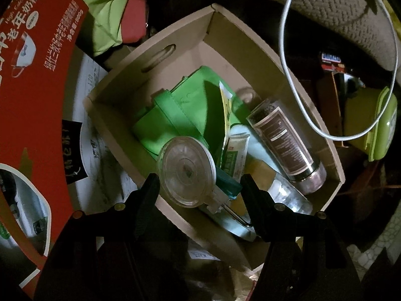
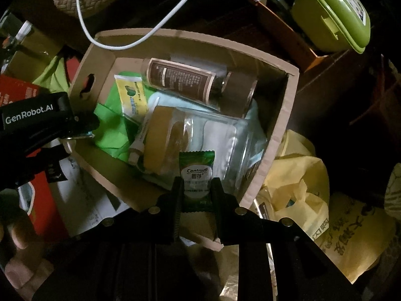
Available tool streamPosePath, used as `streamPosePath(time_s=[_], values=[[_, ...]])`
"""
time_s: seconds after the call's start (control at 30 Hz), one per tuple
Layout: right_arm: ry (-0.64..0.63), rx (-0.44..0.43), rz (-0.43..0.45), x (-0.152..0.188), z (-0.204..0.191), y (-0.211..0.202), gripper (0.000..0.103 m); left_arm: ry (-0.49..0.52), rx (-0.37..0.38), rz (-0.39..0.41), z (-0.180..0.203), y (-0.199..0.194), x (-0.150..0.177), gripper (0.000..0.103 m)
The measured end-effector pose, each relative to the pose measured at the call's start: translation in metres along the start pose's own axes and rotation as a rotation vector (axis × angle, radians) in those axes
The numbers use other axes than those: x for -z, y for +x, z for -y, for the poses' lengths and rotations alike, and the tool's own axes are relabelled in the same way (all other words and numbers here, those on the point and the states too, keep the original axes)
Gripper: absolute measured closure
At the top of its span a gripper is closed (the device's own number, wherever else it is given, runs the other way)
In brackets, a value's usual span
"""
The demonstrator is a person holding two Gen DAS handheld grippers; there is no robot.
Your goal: Organize objects
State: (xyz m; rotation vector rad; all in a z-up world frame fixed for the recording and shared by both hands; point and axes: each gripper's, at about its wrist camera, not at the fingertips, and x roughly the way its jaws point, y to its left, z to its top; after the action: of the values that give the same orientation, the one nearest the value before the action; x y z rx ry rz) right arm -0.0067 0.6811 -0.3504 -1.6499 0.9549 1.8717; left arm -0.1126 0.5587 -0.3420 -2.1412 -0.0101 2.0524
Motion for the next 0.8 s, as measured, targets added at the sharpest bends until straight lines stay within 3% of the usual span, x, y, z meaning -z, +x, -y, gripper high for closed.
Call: streamPosePath(time_s=[0.27, 0.47, 0.8], values=[[0.032, -0.019, -0.014, -0.002, 0.005, 0.012, 0.081, -0.003, 0.048, -0.067, -0.002, 0.016, 0.0, 0.04], [0.076, -0.085, -0.007, -0.005, 0.006, 0.011, 0.081, 0.024, 0.011, -0.053, -0.003, 0.02, -0.002, 0.04], [0.098, -0.097, -0.034, -0.002, 0.007, 0.027, 0.081, -0.038, 0.095, -0.104, -0.016, 0.038, -0.003, 0.04]])
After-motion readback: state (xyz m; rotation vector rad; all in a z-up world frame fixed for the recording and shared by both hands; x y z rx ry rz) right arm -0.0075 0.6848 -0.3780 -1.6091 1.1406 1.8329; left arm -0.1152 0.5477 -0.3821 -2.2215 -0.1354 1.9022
